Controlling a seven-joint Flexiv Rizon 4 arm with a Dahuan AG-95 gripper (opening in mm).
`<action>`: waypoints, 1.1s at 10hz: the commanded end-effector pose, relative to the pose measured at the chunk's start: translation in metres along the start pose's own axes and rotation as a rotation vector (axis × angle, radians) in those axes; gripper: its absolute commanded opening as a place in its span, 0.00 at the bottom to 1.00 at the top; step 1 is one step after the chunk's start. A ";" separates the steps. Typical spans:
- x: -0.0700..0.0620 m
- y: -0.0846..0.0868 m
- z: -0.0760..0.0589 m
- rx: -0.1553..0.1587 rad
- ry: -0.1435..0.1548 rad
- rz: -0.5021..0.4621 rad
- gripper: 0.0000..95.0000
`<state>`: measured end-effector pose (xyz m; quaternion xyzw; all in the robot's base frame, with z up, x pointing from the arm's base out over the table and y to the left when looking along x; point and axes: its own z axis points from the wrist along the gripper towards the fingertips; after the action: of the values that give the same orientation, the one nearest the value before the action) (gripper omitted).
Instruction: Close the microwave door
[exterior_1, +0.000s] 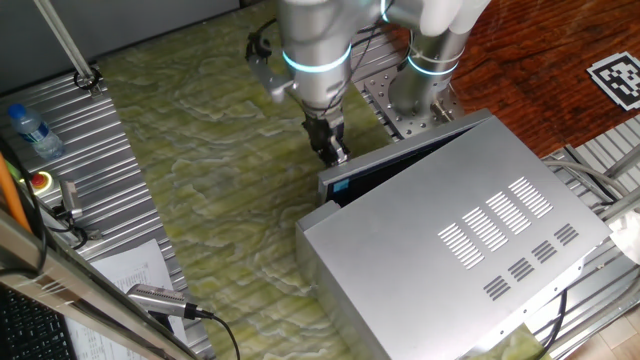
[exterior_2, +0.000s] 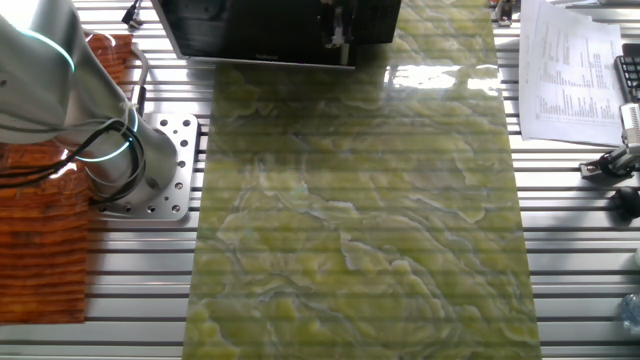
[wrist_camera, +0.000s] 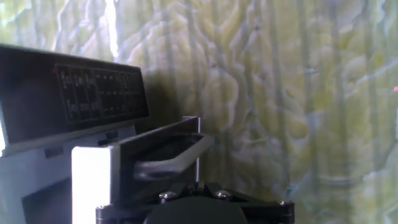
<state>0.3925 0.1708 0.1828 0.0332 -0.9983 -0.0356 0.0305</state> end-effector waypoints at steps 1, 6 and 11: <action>-0.011 0.017 -0.001 -0.034 0.009 0.042 0.00; -0.008 0.038 0.001 -0.086 0.011 0.076 0.00; 0.003 0.054 -0.004 -0.126 0.015 0.104 0.00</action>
<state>0.3867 0.2255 0.1902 -0.0224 -0.9941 -0.0976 0.0413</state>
